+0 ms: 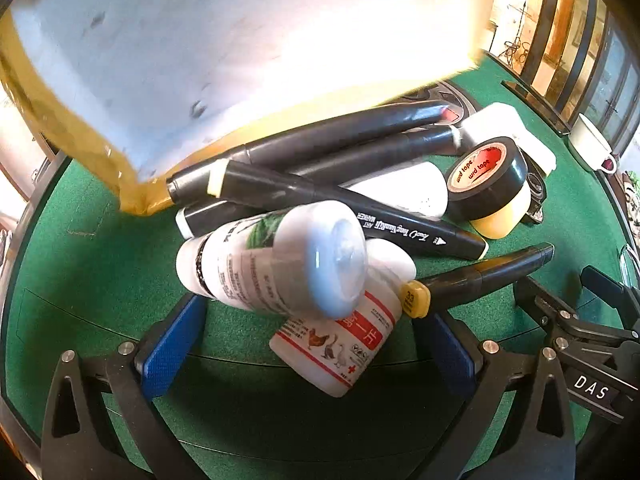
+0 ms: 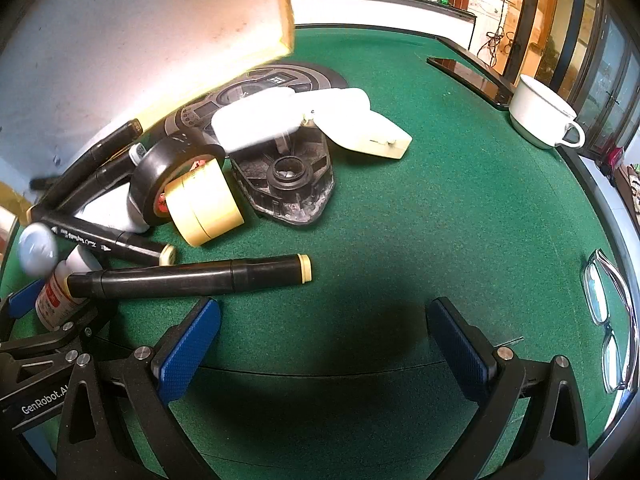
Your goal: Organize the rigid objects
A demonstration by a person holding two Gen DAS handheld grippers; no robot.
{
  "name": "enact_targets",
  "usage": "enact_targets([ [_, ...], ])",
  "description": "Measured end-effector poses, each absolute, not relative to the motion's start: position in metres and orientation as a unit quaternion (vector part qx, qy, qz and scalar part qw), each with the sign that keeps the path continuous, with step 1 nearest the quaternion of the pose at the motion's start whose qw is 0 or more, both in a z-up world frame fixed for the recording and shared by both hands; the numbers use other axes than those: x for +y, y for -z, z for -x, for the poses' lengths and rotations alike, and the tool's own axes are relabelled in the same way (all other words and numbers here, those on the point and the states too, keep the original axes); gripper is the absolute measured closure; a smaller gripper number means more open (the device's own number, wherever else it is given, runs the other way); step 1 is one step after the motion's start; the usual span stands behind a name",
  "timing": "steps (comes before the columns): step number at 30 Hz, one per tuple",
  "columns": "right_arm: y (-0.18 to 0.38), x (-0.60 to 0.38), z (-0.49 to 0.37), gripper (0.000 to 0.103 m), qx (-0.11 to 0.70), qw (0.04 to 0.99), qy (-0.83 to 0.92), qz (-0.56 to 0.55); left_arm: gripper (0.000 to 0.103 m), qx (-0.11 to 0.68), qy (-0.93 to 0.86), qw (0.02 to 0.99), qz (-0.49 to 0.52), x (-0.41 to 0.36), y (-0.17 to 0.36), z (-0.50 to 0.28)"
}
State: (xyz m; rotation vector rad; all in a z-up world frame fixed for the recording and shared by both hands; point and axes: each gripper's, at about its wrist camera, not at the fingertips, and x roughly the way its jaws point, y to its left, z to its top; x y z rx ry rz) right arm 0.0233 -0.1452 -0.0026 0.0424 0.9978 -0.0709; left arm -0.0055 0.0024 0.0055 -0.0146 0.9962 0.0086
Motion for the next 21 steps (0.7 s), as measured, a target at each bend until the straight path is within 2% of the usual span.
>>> enact_targets([
  [21, 0.0030, -0.1454, -0.0234, 0.001, 0.479, 0.877, 0.034, -0.020, 0.000, 0.479, -0.004, 0.878, 0.008, 0.0032, -0.0041, 0.0063],
])
